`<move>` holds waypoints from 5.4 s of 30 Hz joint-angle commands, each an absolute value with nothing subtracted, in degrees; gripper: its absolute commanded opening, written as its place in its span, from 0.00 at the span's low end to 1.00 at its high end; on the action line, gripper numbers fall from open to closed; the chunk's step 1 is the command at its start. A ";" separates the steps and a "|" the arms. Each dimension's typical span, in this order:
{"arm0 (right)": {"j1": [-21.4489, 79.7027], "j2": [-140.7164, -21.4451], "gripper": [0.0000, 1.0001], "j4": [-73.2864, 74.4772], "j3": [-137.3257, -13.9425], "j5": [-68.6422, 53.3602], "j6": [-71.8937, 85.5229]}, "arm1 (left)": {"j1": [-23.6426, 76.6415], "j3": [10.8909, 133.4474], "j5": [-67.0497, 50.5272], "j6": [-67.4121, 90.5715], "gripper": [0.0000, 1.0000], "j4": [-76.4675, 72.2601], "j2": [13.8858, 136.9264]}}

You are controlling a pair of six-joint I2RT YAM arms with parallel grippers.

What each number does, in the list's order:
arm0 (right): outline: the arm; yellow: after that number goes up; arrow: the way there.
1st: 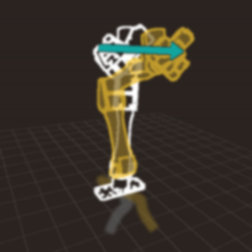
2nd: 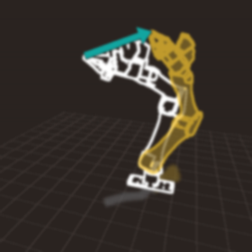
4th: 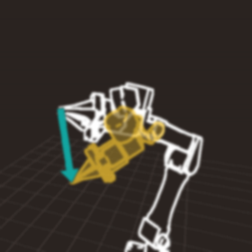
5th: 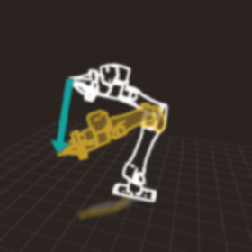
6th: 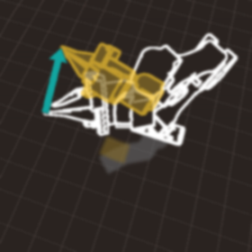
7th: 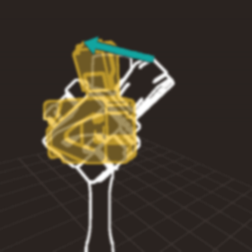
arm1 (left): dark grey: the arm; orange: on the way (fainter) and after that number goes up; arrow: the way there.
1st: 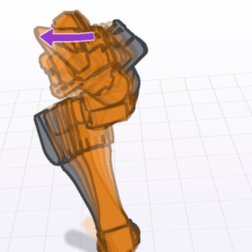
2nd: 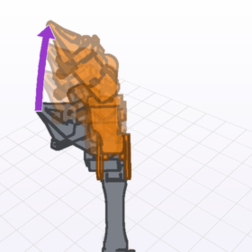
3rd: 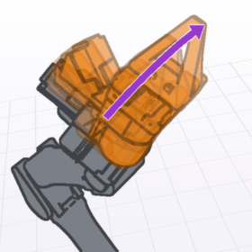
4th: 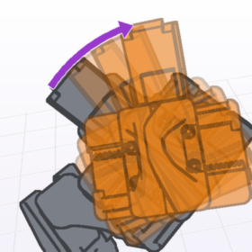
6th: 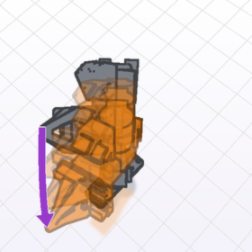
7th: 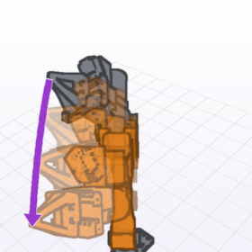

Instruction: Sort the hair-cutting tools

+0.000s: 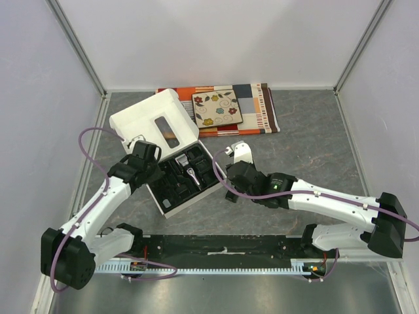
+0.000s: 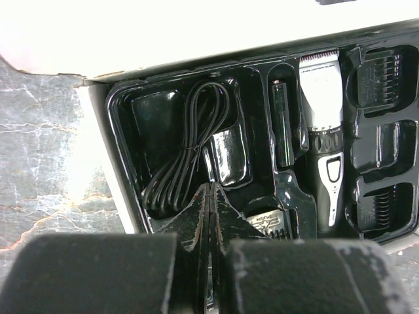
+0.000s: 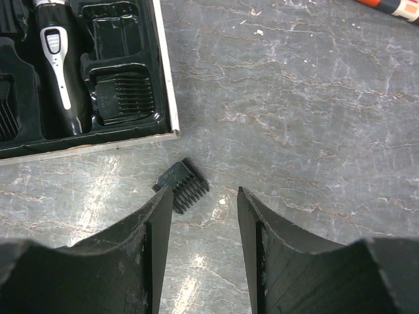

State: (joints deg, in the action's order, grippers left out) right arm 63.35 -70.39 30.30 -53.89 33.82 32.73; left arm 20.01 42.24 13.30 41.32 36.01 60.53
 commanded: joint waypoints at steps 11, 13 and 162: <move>63.19 -70.67 0.52 27.86 -54.41 31.11 33.13 | 17.23 43.60 16.00 42.89 0.02 43.16 58.09; 63.28 -70.49 0.52 27.86 -54.32 31.11 33.22 | 17.14 42.72 16.00 43.15 0.02 42.63 58.62; 55.55 -110.30 0.45 49.92 -98.70 2.73 -53.51 | 16.26 48.95 -12.92 27.95 0.04 49.84 43.59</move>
State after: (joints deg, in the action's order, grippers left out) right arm 55.86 -109.14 50.22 -97.43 4.82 -44.91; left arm 16.47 48.07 -10.90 30.96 50.65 44.12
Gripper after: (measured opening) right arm 0.566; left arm 0.044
